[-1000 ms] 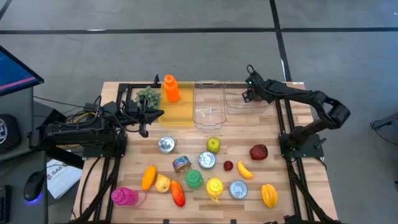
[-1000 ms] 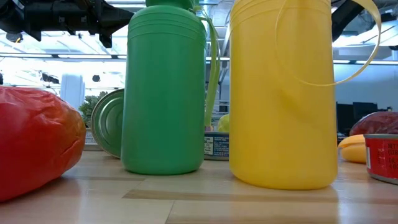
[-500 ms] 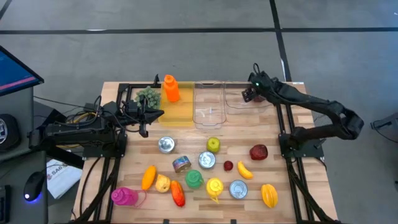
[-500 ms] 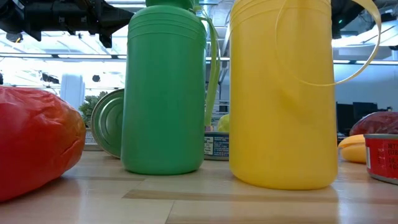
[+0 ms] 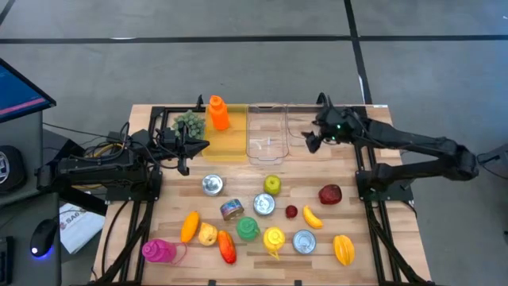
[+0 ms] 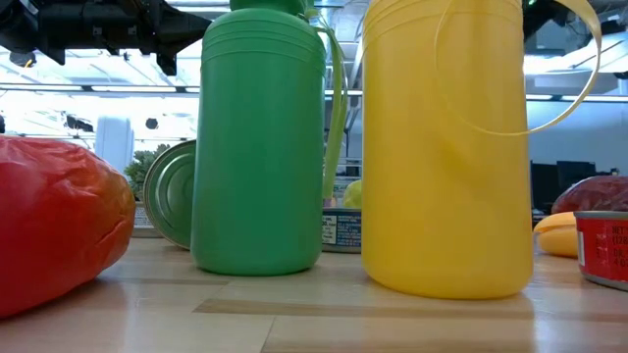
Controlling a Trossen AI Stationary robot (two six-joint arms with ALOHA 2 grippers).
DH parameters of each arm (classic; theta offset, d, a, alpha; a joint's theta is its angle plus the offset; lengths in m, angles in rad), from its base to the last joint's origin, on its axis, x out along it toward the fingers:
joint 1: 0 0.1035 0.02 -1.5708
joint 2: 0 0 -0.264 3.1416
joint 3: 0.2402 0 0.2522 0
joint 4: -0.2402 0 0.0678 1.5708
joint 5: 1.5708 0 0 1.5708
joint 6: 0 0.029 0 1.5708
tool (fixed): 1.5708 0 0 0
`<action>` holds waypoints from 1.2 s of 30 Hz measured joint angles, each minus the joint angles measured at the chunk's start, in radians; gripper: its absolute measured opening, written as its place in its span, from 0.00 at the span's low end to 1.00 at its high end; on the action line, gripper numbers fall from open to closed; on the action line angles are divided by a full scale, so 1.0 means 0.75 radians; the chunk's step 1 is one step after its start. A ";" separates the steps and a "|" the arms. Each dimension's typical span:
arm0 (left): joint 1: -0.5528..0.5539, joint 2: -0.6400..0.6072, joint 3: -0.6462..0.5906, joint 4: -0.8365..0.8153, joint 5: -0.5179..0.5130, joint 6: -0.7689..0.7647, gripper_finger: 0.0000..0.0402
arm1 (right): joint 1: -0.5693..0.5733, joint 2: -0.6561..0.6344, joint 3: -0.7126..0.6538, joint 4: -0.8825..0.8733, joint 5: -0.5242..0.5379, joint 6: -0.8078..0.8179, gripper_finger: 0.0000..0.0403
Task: Pick & Place Food Item
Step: Put the red pomegranate into the right transparent bin
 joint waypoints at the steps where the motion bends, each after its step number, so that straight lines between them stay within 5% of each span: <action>1: 0.000 0.000 0.000 0.000 0.000 0.000 0.00 | 0.028 -0.008 0.000 0.007 -0.014 0.007 0.75; 18: 0.000 0.000 0.000 0.000 0.000 0.000 0.00 | 0.364 -0.023 0.000 0.074 -0.018 0.014 0.75; 36: 0.000 0.000 0.000 0.000 0.000 0.000 0.00 | 0.421 -0.020 0.000 0.071 -0.017 0.014 0.75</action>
